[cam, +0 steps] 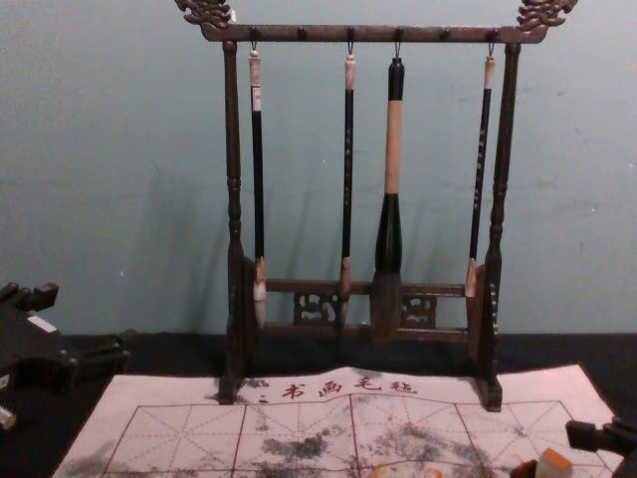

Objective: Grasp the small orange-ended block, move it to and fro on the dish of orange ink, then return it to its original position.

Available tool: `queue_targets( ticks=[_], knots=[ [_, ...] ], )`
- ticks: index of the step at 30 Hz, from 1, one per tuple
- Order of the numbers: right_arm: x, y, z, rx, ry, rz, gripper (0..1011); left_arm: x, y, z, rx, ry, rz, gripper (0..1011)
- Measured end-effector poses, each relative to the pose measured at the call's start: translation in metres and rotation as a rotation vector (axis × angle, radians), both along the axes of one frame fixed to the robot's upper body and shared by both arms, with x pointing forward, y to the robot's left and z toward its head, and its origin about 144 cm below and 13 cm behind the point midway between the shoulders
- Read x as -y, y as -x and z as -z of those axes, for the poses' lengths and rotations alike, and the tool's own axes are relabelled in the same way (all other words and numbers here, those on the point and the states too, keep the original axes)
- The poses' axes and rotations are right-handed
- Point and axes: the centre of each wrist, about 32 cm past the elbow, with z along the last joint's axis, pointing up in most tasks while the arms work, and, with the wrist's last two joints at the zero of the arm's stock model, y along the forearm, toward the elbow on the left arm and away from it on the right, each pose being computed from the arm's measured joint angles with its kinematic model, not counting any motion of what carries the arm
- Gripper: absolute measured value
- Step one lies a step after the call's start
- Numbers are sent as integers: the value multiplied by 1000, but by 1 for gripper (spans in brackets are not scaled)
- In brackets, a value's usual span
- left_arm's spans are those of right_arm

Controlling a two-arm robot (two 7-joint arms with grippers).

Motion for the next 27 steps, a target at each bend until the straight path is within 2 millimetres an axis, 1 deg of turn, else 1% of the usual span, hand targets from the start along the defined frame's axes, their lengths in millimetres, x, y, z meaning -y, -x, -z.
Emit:
queue_targets(
  ticks=[5, 9, 10, 12, 13, 15, 17, 19, 20, 21, 22, 23, 24, 25, 26, 27],
  knots=[
    [0, 0, 0, 0, 0, 0, 1000, 0, 0, 0, 0, 0, 0, 1001],
    [0, 0, 0, 0, 1, 0, 941, 0, 0, 0, 0, 0, 0, 1002],
    [0, 0, 0, 0, 1, 0, 902, 0, 0, 0, 0, 0, 0, 1001],
    [0, 0, 0, 0, 1, 0, 868, 0, 0, 0, 0, 0, 0, 1002],
    [0, 0, 0, 0, 1, 0, 818, 0, 0, 0, 0, 0, 0, 1001],
    [0, 0, 0, 0, 0, 0, 787, 0, 0, 0, 0, 0, 0, 1001],
    [0, 0, 0, 0, 0, 0, 710, 0, 0, 0, 0, 0, 0, 1001],
    [0, 0, 0, 0, 0, 0, 679, 0, 0, 0, 0, 0, 0, 1001],
    [0, 0, 0, 0, 0, 0, 612, 0, 0, 0, 0, 0, 0, 1001],
    [0, 0, 0, 0, 0, 0, 593, 0, 0, 0, 0, 0, 0, 1001],
    [0, 0, 0, 0, 0, 0, 534, 0, 0, 0, 0, 0, 0, 1001],
    [0, 0, 0, 0, 0, 0, 534, 0, 0, 0, 0, 0, 0, 1001],
    [0, 0, 0, 0, 0, 0, 487, 0, 0, 0, 0, 0, 0, 1001],
    [0, 0, 0, 0, 0, 0, 477, 0, 0, 0, 0, 0, 0, 1001],
    [0, 0, 0, 0, 0, 0, 405, 0, 0, 0, 0, 0, 0, 1001],
    [0, 0, 0, 0, 0, 0, 388, 0, 0, 0, 0, 0, 0, 1001]
  ],
)
